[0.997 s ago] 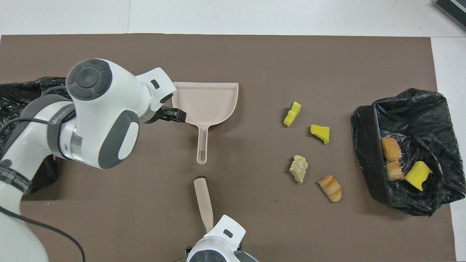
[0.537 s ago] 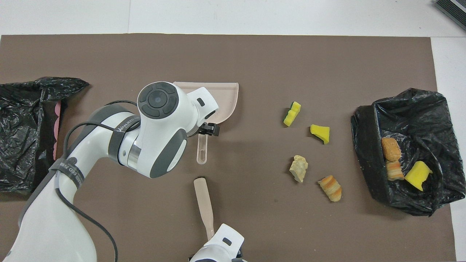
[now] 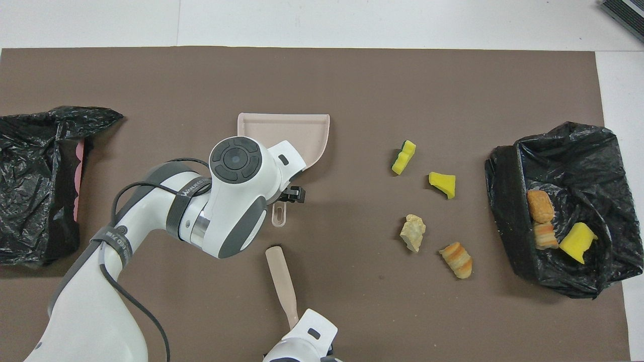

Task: Sweep and dump trash in bin
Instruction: 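Grasp the dustpan handle with the left gripper, then move the dustpan with the left gripper while the right gripper grasps the brush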

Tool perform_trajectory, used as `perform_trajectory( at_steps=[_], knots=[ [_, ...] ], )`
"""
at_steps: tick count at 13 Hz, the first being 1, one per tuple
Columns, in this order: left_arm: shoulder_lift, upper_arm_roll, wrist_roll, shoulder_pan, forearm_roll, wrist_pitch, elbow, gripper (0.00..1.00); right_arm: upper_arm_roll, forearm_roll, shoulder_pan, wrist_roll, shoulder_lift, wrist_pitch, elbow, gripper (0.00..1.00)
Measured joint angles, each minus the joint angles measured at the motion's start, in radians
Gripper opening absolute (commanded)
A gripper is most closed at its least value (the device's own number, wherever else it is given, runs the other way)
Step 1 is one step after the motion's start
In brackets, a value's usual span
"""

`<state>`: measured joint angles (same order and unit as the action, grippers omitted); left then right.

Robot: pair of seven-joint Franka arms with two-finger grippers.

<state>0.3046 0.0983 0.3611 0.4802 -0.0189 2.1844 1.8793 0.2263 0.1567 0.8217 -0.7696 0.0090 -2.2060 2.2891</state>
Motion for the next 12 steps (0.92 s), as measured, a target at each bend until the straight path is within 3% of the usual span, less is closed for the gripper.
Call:
perform_trajectory(
  at_steps=[1,8,12],
  knots=[
    [-0.001,0.000,0.006,0.001,0.000,0.001,0.000,0.00,0.000,0.000,0.000,0.004,0.000,-0.001,0.000,0.00],
    [-0.008,-0.021,-0.016,-0.015,0.002,0.008,-0.019,0.00,-0.002,0.001,-0.001,-0.056,-0.014,0.003,0.001,0.00],
    [-0.023,-0.030,-0.327,-0.137,0.006,0.008,-0.034,0.00,-0.011,0.001,-0.004,-0.199,-0.100,0.071,0.010,0.00]
  ],
)
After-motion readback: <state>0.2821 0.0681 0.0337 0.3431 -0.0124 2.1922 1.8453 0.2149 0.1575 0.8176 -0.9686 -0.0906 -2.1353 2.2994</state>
